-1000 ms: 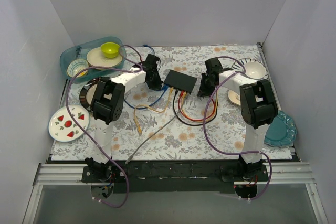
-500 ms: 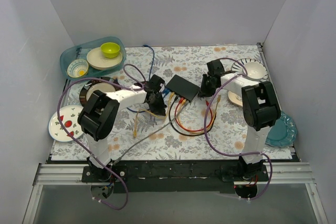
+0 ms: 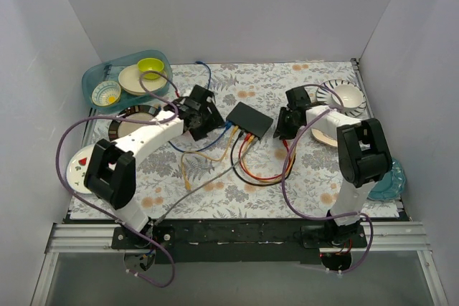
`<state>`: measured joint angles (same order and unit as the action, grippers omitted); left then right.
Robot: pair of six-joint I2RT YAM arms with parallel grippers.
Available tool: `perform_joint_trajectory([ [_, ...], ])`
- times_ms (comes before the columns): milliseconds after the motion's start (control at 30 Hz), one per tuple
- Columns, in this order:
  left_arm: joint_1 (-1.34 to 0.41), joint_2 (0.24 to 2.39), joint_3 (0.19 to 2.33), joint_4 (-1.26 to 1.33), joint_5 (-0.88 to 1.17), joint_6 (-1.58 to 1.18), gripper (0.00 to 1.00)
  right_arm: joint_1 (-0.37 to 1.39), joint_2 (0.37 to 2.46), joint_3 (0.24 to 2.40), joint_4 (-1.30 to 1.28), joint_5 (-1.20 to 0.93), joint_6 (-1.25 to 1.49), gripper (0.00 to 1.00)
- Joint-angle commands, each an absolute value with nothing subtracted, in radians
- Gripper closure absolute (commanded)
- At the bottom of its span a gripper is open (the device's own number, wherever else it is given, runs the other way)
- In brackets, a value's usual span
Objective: Pull the plug from the switch port
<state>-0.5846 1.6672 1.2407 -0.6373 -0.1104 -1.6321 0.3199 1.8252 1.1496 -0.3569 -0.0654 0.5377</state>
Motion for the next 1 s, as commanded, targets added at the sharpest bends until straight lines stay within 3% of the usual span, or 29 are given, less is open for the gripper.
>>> perform_joint_trajectory([
  [0, -0.445, 1.609, 1.295, -0.552, -0.226, -1.710, 0.12, 0.316, 1.714, 1.144, -0.408, -0.064, 0.549, 0.61],
  [100, -0.384, 1.702, 1.330, -0.483, -0.186, -1.710, 0.12, 0.318, 1.657, 1.132, -0.428, -0.074, 0.545, 0.61],
  [300, -0.348, 1.963, 1.509, -0.431, -0.140, -1.689, 0.25, 0.331, 1.553, 1.040, -0.422, -0.103, 0.563, 0.61],
  [433, -0.347, 2.161, 1.667, -0.422, -0.080, -1.645, 0.25, 0.341, 1.499, 0.980, -0.411, -0.120, 0.572, 0.61],
  [667, -0.341, 2.290, 1.776, -0.373, -0.118, -1.577, 0.24, 0.345, 1.433, 0.908, -0.411, -0.123, 0.568, 0.61],
  [767, -0.337, 2.342, 1.848, -0.394, -0.117, -1.537, 0.32, 0.344, 1.416, 0.888, -0.423, -0.114, 0.557, 0.61],
  [800, -0.337, 2.374, 1.874, -0.399, -0.114, -1.526, 0.41, 0.345, 1.408, 0.884, -0.425, -0.112, 0.554, 0.61],
  [900, -0.337, 2.419, 1.913, -0.414, -0.117, -1.482, 0.54, 0.345, 1.396, 0.870, -0.433, -0.109, 0.549, 0.61],
  [967, -0.337, 2.430, 1.934, -0.420, -0.124, -1.454, 0.71, 0.345, 1.393, 0.862, -0.433, -0.104, 0.546, 0.62],
])
